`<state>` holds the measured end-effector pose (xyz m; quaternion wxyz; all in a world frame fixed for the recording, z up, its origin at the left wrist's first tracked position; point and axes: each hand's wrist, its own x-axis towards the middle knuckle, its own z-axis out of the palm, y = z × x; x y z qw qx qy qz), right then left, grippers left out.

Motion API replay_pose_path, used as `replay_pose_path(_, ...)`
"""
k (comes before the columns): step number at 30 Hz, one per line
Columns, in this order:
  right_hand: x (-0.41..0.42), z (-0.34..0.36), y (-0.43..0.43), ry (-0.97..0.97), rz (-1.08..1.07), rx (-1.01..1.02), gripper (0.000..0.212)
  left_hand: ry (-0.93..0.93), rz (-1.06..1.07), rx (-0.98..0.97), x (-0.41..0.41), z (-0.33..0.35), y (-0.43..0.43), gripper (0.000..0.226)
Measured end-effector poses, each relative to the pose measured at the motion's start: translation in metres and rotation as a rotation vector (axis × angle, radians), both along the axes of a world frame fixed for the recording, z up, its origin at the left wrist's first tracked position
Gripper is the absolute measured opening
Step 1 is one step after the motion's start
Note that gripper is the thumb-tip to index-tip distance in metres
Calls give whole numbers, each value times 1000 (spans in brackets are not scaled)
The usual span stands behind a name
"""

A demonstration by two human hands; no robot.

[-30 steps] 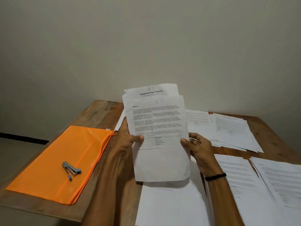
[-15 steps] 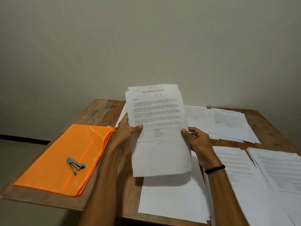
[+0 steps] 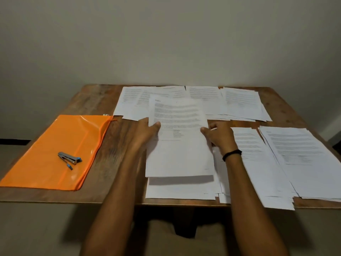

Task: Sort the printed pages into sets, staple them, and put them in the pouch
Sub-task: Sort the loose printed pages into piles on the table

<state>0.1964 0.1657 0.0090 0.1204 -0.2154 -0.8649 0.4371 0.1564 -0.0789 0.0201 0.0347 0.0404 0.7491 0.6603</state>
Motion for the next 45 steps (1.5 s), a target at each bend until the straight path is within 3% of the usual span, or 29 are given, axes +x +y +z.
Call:
replay_pose_path(4,16,-19,2,-207,-7,152,52,4,-37,-151,3,-34,6,31)
replay_pose_path(10,30,-34,-6,-375,-14,222,33,-44,-3,-431,4,-61,12,18)
replay_pose_path(17,39,-34,-20,-378,-21,281,28,-13,5,-728,2,-67,6,29)
replay_pose_path(32,27,-48,-40,-431,27,372,40,-31,13,-829,10,-64,10,12)
replay_pose_path(41,20,-48,-34,-421,-47,326,46,7,-50,-816,2,-67,5,23)
replay_pose_path(45,8,-35,-37,-320,-14,304,42,17,-86,-754,-17,-66,-4,22)
